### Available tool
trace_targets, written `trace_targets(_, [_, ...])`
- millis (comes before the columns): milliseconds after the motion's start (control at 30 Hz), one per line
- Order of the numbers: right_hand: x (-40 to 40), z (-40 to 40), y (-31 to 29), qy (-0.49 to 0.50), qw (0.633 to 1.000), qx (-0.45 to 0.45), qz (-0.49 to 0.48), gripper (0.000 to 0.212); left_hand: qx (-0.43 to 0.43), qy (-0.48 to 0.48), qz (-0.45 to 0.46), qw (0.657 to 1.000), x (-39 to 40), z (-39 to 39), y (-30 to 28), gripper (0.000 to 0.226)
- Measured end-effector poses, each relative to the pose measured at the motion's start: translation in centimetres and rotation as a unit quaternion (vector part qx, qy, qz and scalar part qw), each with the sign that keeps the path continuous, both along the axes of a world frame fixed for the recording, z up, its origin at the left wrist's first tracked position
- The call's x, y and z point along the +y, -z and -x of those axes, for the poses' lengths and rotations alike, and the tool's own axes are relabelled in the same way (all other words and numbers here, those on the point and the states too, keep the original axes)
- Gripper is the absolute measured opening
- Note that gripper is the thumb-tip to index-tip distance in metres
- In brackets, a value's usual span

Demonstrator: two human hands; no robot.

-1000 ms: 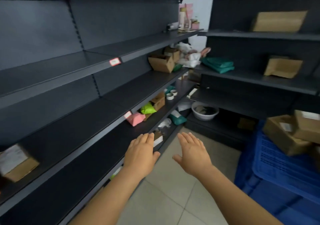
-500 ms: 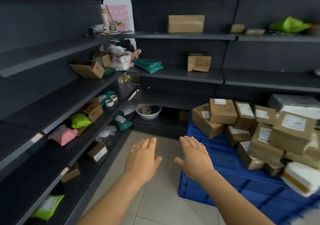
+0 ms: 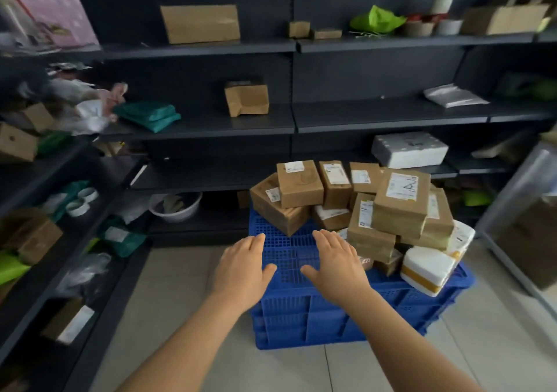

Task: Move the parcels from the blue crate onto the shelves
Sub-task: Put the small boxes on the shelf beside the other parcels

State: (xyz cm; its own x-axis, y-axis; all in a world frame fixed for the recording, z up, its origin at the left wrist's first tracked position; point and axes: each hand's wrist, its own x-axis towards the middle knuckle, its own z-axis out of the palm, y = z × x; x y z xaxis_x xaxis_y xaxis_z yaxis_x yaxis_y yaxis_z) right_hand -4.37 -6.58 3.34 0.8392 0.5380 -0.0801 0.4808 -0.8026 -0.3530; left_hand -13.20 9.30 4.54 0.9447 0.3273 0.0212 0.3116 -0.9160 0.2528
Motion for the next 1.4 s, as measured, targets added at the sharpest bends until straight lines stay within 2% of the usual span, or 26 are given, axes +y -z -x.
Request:
trace_targets(333, [3.8, -12.0, 2.3, 0.055, 0.998, 0.031, 0.016, 0.076, 0.024, 0.032, 0.005, 0.999, 6.0, -13.6, 3.2, 0.069])
trace_targets(633, [8.6, -23.4, 5.4, 0.122, 0.988, 0.090, 0.000, 0.077, 0.079, 0.017, 0.079, 0.994, 11.3, -25.1, 7.3, 0.071])
trace_targets(933, [11.7, -32.3, 10.9, 0.185, 0.968, 0.164, -0.045, 0.083, 0.116, -0.057, 0.171, 0.977, 12.7, -33.8, 12.8, 0.076])
trace_targets(1200, [13.4, -37.1, 15.2, 0.214, 0.952, 0.208, -0.068, 0.086, 0.139, -0.159, 0.268, 0.940, 13.0, -38.3, 16.7, 0.075])
trace_targets(1400, [13.5, -38.6, 16.9, 0.204, 0.944, 0.241, -0.096, 0.089, 0.098, -0.185, 0.322, 0.923, 12.2, -40.0, 17.8, 0.067])
